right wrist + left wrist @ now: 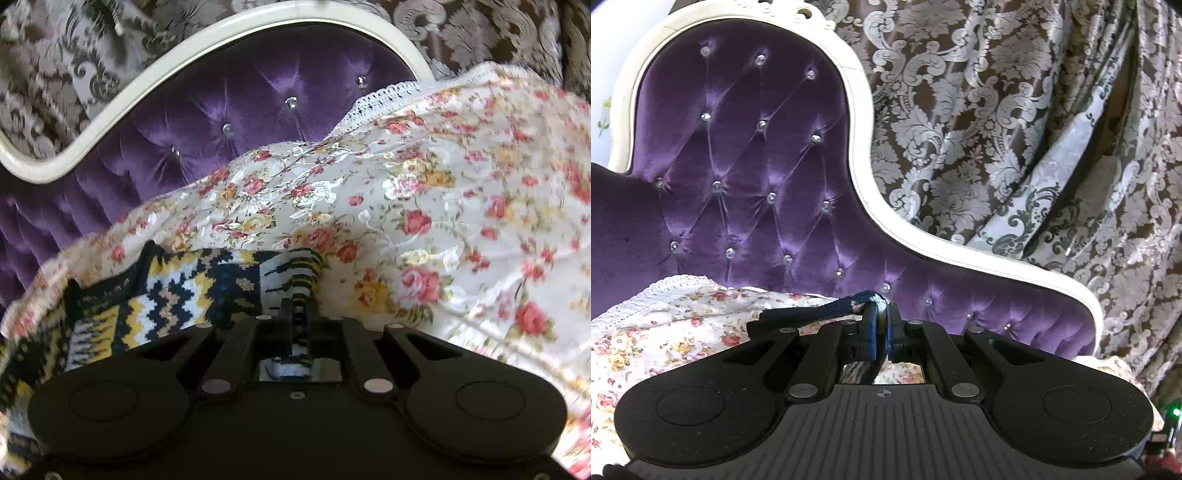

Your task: Fold small clothes

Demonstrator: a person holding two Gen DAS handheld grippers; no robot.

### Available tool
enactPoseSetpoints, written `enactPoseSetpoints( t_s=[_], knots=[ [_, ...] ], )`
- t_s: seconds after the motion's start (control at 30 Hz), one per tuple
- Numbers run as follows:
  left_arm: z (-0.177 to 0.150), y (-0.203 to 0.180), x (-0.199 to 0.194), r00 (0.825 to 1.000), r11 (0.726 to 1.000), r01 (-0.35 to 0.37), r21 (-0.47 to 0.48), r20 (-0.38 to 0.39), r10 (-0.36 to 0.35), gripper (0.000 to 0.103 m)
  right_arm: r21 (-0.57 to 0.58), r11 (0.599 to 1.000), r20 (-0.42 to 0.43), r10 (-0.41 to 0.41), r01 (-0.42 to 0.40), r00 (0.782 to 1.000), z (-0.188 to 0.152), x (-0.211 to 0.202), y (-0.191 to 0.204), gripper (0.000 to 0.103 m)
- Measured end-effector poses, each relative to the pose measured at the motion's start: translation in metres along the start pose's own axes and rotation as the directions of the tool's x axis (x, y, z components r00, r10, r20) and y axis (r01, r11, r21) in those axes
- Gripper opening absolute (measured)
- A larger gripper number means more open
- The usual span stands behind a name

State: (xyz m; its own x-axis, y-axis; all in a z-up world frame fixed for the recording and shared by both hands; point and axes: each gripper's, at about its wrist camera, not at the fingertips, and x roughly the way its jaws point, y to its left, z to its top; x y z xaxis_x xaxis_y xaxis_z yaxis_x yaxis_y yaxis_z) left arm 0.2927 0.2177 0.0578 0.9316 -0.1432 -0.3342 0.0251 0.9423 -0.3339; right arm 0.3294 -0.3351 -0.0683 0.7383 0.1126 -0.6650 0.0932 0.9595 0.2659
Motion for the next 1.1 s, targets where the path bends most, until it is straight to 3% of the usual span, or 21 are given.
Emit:
enactPoseSetpoints(
  t_s=[0.17, 0.27, 0.3, 0.37, 0.43, 0.47, 0.5, 0.67, 0.8, 1.1],
  knots=[
    [-0.004, -0.014, 0.000, 1.000, 1.000, 0.019, 0.025, 0.002, -0.019, 0.004, -0.175, 0.960, 0.048, -0.214, 0.219, 0.976, 0.007, 0.005, 0.006, 0.005],
    [-0.007, -0.022, 0.000, 0.999, 0.999, 0.032, 0.028, -0.001, -0.032, 0.004, -0.126, 0.980, 0.050, -0.145, 0.151, 0.988, 0.004, -0.001, -0.001, 0.007],
    [-0.007, -0.024, 0.000, 0.999, 0.999, 0.037, 0.026, -0.002, -0.037, 0.004, -0.109, 0.984, 0.071, -0.136, 0.143, 0.988, 0.001, -0.008, -0.001, 0.016],
    [-0.007, -0.031, 0.000, 0.999, 0.998, 0.047, 0.032, -0.004, -0.047, 0.004, -0.078, 0.991, 0.093, -0.104, 0.111, 0.990, -0.003, -0.021, -0.001, 0.022],
    [-0.005, -0.040, -0.001, 0.998, 0.997, 0.059, 0.048, -0.004, -0.059, 0.004, -0.044, 0.997, 0.097, -0.059, 0.064, 0.993, -0.007, -0.031, 0.000, 0.049],
    [-0.004, -0.046, -0.001, 0.998, 0.996, 0.067, 0.056, -0.004, -0.067, 0.004, -0.027, 0.999, 0.103, -0.038, 0.041, 0.994, -0.010, -0.037, 0.000, 0.069],
    [-0.003, -0.052, -0.001, 0.997, 0.995, 0.075, 0.066, -0.003, -0.075, 0.004, -0.010, 1.000, 0.106, -0.020, 0.021, 0.994, -0.014, -0.042, 0.000, 0.080],
    [-0.002, -0.091, 0.002, 0.993, 0.987, 0.116, 0.112, -0.005, -0.116, 0.004, 0.014, 0.999, 0.139, 0.036, -0.039, 0.990, -0.033, -0.063, 0.006, 0.080],
    [-0.009, -0.126, 0.012, 0.989, 0.979, 0.145, 0.143, -0.025, -0.143, 0.004, -0.024, 0.999, 0.153, 0.024, -0.021, 0.988, -0.040, -0.063, 0.006, 0.081],
    [-0.058, -0.215, 0.047, 0.967, 0.954, 0.241, 0.180, -0.124, -0.221, 0.005, 0.046, 0.998, 0.172, 0.042, -0.050, 0.984, -0.032, -0.066, -0.014, 0.081]
  ],
)
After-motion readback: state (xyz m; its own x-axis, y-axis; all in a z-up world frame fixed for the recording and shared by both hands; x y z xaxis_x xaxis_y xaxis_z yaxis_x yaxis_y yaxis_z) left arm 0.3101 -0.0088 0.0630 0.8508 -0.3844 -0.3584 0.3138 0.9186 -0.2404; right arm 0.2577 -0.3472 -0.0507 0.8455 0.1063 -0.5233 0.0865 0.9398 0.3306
